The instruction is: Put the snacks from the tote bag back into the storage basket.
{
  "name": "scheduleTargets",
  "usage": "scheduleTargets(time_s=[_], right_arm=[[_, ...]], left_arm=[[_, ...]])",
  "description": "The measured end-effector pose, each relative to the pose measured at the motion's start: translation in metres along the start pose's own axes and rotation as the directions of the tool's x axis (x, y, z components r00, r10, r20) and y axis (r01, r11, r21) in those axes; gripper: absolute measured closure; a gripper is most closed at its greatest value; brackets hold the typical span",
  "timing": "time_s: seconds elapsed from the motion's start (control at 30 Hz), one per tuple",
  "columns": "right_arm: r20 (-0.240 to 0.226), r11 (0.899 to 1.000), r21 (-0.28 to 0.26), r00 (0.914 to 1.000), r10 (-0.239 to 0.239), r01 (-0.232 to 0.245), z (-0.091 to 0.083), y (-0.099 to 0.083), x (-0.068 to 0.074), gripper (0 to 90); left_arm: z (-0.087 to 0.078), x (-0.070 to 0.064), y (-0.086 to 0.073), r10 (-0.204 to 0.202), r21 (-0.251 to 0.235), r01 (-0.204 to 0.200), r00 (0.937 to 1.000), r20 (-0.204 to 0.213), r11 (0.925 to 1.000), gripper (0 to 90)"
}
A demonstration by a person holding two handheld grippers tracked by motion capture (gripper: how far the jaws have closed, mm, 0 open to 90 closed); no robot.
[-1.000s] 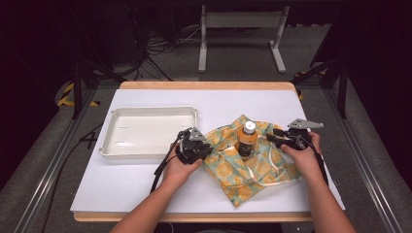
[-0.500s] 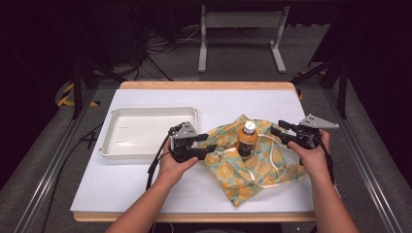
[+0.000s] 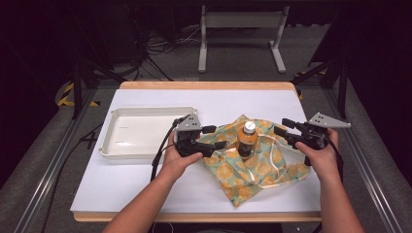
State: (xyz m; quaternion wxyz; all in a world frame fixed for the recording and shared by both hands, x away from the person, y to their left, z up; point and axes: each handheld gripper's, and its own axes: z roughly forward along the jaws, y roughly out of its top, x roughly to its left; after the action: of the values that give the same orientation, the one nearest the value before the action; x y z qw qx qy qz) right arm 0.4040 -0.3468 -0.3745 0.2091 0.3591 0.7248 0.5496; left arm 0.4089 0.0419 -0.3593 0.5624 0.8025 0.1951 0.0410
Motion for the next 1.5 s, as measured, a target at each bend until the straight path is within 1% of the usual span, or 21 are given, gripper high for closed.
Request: scheduleTargets(time_s=[0.1, 0.17, 0.23, 0.27, 0.33, 0.4, 0.43, 0.53, 0.57, 0.6, 0.63, 0.67, 0.7, 0.73, 0.87, 0.93, 1.1, 1.33, 1.47, 1.5], right_arm=[[-0.002, 1.0, 0.0, 1.0, -0.001, 0.001, -0.004, 0.0, -0.001, 43.2], [-0.002, 1.0, -0.002, 1.0, -0.004, 0.004, -0.006, 0.001, -0.002, 42.6], [-0.004, 1.0, 0.005, 1.0, 0.002, -0.002, -0.008, 0.0, -0.004, 42.2], [0.001, 1.0, 0.007, 1.0, 0.0, 0.0, -0.008, 0.0, -0.004, 42.2], [0.004, 1.0, 0.011, 1.0, -0.003, 0.003, -0.007, -0.001, -0.005, 41.9], [0.001, 1.0, 0.014, 1.0, 0.0, 0.0, -0.007, -0.001, -0.005, 41.5], [0.001, 1.0, 0.015, 1.0, -0.003, 0.003, -0.007, -0.001, -0.005, 41.5], [-0.002, 1.0, 0.015, 1.0, -0.002, 0.002, -0.007, -0.001, -0.005, 41.4], [-0.003, 1.0, 0.012, 1.0, -0.002, 0.002, -0.008, -0.001, -0.005, 41.0], [-0.006, 1.0, 0.007, 0.9999, 0.008, -0.008, -0.008, -0.001, -0.005, 40.1], [-0.011, 1.0, 0.003, 0.9999, 0.011, -0.011, -0.008, -0.001, -0.005, 40.0], [-0.011, 1.0, 0.003, 0.9999, 0.011, -0.011, -0.008, -0.001, -0.005, 40.0], [-0.013, 1.0, 0.003, 0.9999, 0.011, -0.011, -0.008, -0.001, -0.004, 40.0], [-0.012, 1.0, 0.004, 0.9999, 0.008, -0.008, -0.008, -0.001, -0.004, 39.9], [-0.011, 1.0, 0.005, 0.9999, 0.008, -0.008, -0.008, -0.001, -0.005, 39.8], [-0.01, 1.0, 0.005, 0.9999, 0.009, -0.009, -0.009, -0.001, -0.006, 39.7], [-0.002, 1.0, -0.006, 0.9999, 0.012, -0.012, -0.011, -0.001, -0.007, 39.6], [-0.005, 1.0, -0.005, 0.9999, 0.011, -0.011, -0.01, -0.001, -0.006, 39.5], [-0.004, 1.0, -0.005, 0.9999, 0.015, -0.015, -0.011, -0.002, -0.007, 39.5], [-0.005, 1.0, -0.006, 0.9999, 0.015, -0.015, -0.011, -0.002, -0.007, 39.5]], left_arm=[[0.005, -0.001, 0.009, 0.012, -0.01, -0.012, 0.9994, 0.031, 0.9999, 28.4], [0.01, -0.001, 0.015, 0.026, -0.013, -0.026, 0.9989, 0.039, 0.9996, 28.2], [0.013, -0.001, 0.021, 0.033, -0.017, -0.032, 0.9984, 0.046, 0.9993, 27.9], [0.013, -0.001, 0.021, 0.033, -0.017, -0.032, 0.9984, 0.046, 0.9993, 27.9], [0.017, -0.001, 0.026, 0.027, -0.021, -0.026, 0.998, 0.056, 0.9994, 27.8], [0.021, -0.001, 0.03, 0.033, -0.023, -0.031, 0.9976, 0.061, 0.9992, 27.9], [0.023, -0.001, 0.033, 0.029, -0.025, -0.027, 0.9975, 0.065, 0.9993, 27.9], [0.026, -0.001, 0.036, 0.032, -0.027, -0.03, 0.9973, 0.066, 0.9992, 27.9], [0.029, 0.0, 0.039, 0.025, -0.025, -0.024, 0.997, 0.073, 0.9994, 27.9], [0.032, 0.001, 0.04, 0.004, -0.029, -0.002, 0.9964, 0.085, 0.9996, 27.8], [0.033, 0.002, 0.04, -0.007, -0.026, 0.009, 0.9959, 0.091, 0.9996, 27.8], [0.033, 0.002, 0.04, -0.007, -0.026, 0.009, 0.9959, 0.091, 0.9996, 27.6], [0.037, 0.003, 0.041, -0.011, -0.026, 0.014, 0.996, 0.089, 0.9996, 27.6], [0.039, 0.004, 0.042, -0.008, -0.03, 0.01, 0.9965, 0.083, 0.9995, 27.0], [0.044, 0.006, 0.043, -0.006, -0.045, 0.011, 0.996, 0.089, 0.9989, 26.6], [0.047, 0.006, 0.043, 0.018, -0.053, -0.014, 0.9971, 0.074, 0.9985, 26.6], [0.059, 0.003, 0.041, 0.048, -0.078, -0.043, 0.9963, 0.071, 0.996, 25.8], [0.069, 0.002, 0.039, 0.059, -0.102, -0.051, 0.9956, 0.073, 0.9935, 25.7], [0.075, 0.002, 0.036, 0.057, -0.099, -0.049, 0.9947, 0.085, 0.9939, 26.0], [0.076, 0.002, 0.036, 0.064, -0.102, -0.056, 0.9947, 0.081, 0.9932, 26.1]])
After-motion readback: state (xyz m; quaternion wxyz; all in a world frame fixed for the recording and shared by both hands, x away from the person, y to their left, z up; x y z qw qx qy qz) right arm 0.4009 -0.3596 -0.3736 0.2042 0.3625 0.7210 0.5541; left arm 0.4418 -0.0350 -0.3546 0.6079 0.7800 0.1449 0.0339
